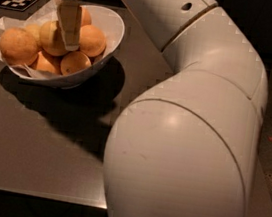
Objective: Pick orange from white bowl
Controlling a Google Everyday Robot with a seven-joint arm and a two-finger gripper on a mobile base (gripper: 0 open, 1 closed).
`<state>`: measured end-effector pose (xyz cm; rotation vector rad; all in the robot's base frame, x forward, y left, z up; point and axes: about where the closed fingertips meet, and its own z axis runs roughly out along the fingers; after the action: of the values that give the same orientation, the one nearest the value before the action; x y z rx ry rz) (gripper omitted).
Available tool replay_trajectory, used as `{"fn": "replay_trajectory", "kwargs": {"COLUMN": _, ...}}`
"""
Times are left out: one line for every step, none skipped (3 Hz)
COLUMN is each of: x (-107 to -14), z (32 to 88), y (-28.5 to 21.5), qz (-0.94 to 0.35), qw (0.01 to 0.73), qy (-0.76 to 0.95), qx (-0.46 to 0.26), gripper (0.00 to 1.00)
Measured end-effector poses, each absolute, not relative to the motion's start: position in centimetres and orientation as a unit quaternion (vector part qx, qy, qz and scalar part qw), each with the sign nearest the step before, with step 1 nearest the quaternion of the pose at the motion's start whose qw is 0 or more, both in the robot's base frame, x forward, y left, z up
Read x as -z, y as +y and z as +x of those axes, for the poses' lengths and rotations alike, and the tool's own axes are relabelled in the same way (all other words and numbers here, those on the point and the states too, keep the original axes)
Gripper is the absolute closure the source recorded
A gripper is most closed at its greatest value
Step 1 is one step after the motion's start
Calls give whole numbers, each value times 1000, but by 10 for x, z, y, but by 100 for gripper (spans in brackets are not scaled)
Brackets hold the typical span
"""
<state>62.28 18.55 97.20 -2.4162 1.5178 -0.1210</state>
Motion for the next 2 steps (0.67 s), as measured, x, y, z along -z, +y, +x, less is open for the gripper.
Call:
{"fn": "replay_trajectory", "kwargs": {"x": -966, "z": 629, "y": 195, "qz": -838, "qw": 138, "qy": 526, "qx": 42, "gripper": 22}}
{"fn": "replay_trajectory", "kwargs": {"x": -964, "z": 640, "y": 205, "qz": -841, "qw": 136, "qy": 520, "qx": 52, "gripper": 28}}
